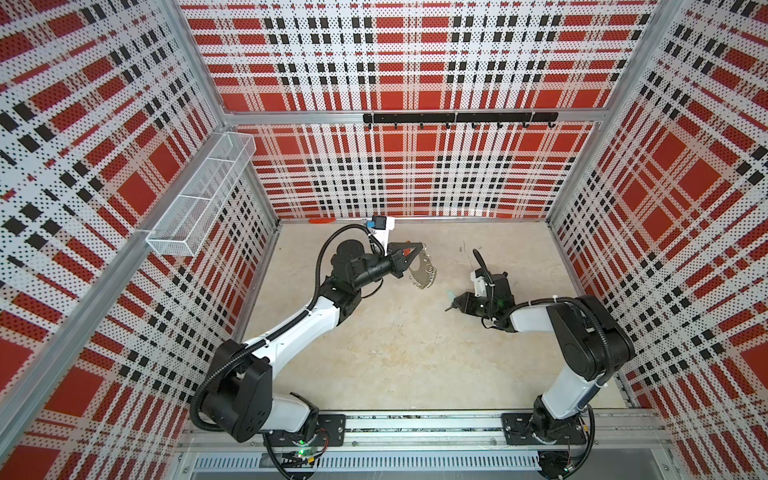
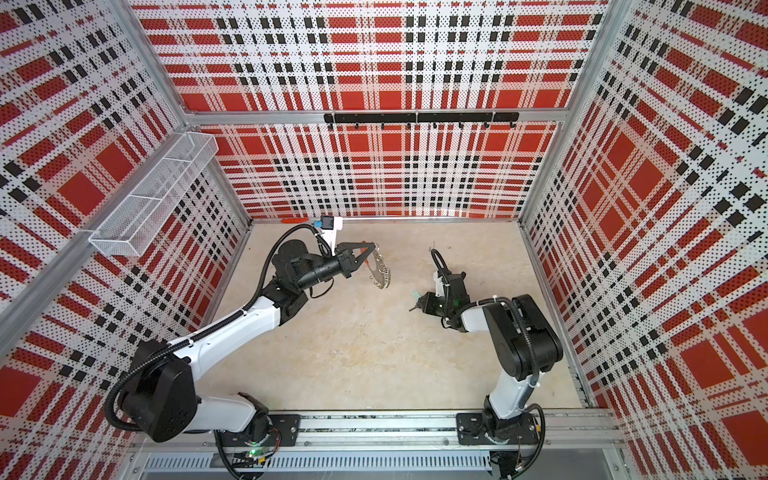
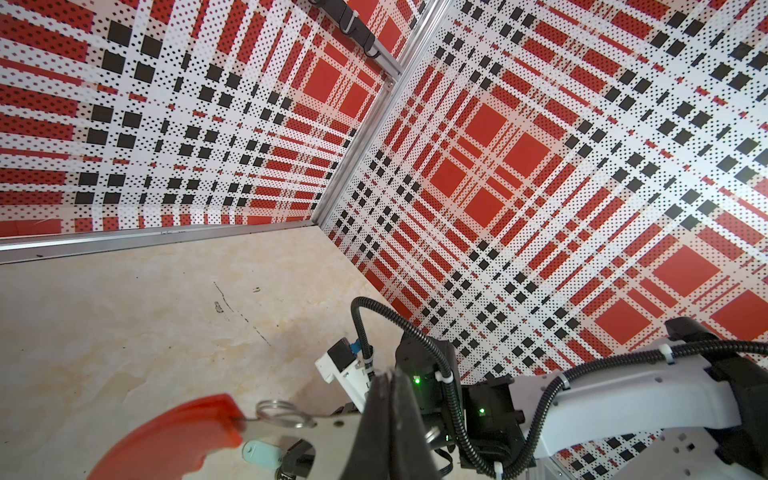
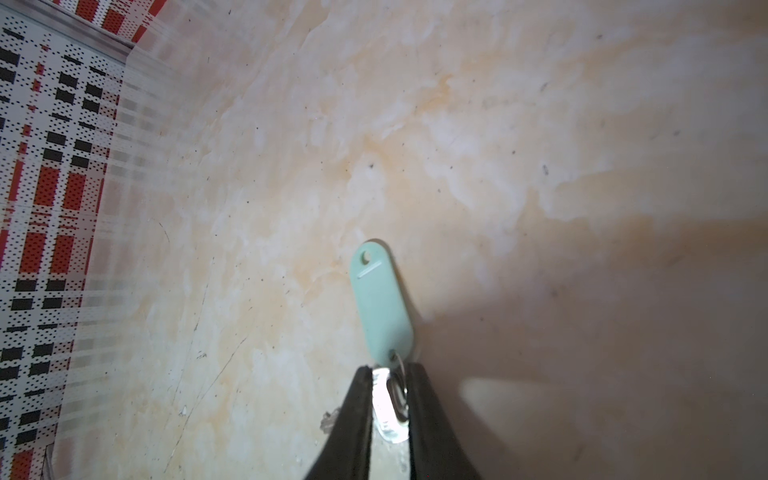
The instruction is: Put the keys on the keyring
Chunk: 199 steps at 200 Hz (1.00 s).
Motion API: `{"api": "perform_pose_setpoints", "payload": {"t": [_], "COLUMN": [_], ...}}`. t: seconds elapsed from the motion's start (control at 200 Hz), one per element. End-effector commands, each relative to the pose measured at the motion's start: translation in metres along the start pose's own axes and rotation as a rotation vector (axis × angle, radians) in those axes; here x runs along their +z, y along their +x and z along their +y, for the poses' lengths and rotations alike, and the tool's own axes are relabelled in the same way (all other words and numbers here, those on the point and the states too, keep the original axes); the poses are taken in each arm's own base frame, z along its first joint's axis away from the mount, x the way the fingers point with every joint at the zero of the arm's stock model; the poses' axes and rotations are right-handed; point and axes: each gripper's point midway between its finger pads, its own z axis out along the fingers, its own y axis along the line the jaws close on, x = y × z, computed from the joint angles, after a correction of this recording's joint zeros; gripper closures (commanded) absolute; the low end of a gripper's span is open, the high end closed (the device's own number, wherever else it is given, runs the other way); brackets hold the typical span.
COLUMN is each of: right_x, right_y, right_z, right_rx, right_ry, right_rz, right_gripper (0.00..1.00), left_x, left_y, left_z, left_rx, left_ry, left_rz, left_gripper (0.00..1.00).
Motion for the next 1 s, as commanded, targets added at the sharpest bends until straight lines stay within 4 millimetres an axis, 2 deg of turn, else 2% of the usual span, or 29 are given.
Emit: {"api": "perform_pose_setpoints", "payload": {"t": [0.0, 0.065, 0.155, 0.23, 0.346, 0.451, 0.531, 0.661, 0.757, 0.832, 0.992], "right_x": [-0.003, -0.008, -0.023, -0.043, -0.084, -0.121, -0.145, -0.176, -0.196, -0.208, -0.223], "right_y": [0.003, -0.001, -0.016, -0.035, -0.066, -0.086, -0.096, -0.1, -0.099, -0.097, -0.091], "right_z": [-0.007, -0.005, 0.005, 0.017, 0.047, 0.082, 0.112, 0.163, 0.19, 0.203, 0.219], "right_rx": [-0.021, -0.055, -0.115, -0.171, -0.268, -0.346, -0.389, -0.446, -0.48, -0.509, -0.546], "right_ry": [0.023, 0.031, 0.04, 0.054, 0.042, -0.024, -0.113, -0.308, -0.425, -0.483, -0.559], "right_rz": [-0.005, -0.013, -0.058, -0.114, -0.214, -0.285, -0.315, -0.301, -0.302, -0.306, -0.296], "right_gripper": [0.88, 1.0, 1.0, 1.0, 1.0, 1.0, 1.0, 1.0, 1.0, 1.0, 1.0], "left_x": [-0.002, -0.001, 0.0, 0.002, 0.006, 0.005, 0.005, 0.002, -0.002, -0.006, -0.007], "left_y": [-0.02, -0.02, -0.021, -0.022, -0.018, -0.021, -0.016, -0.011, -0.01, -0.013, -0.014], "left_z": [-0.018, -0.018, -0.019, -0.023, -0.025, -0.014, -0.024, -0.042, -0.042, -0.037, -0.039], "left_rx": [0.059, 0.065, 0.07, 0.092, 0.151, 0.162, 0.279, 0.444, 0.432, 0.398, 0.384], "left_ry": [0.048, 0.048, 0.038, 0.023, -0.005, -0.089, -0.099, -0.068, -0.027, 0.007, 0.042], "left_rz": [-0.047, -0.047, -0.058, -0.074, -0.088, -0.13, -0.135, -0.157, -0.16, -0.176, -0.179], "left_gripper": [1.0, 1.0, 1.0, 1.0, 1.0, 1.0, 1.0, 1.0, 1.0, 1.0, 1.0]}}
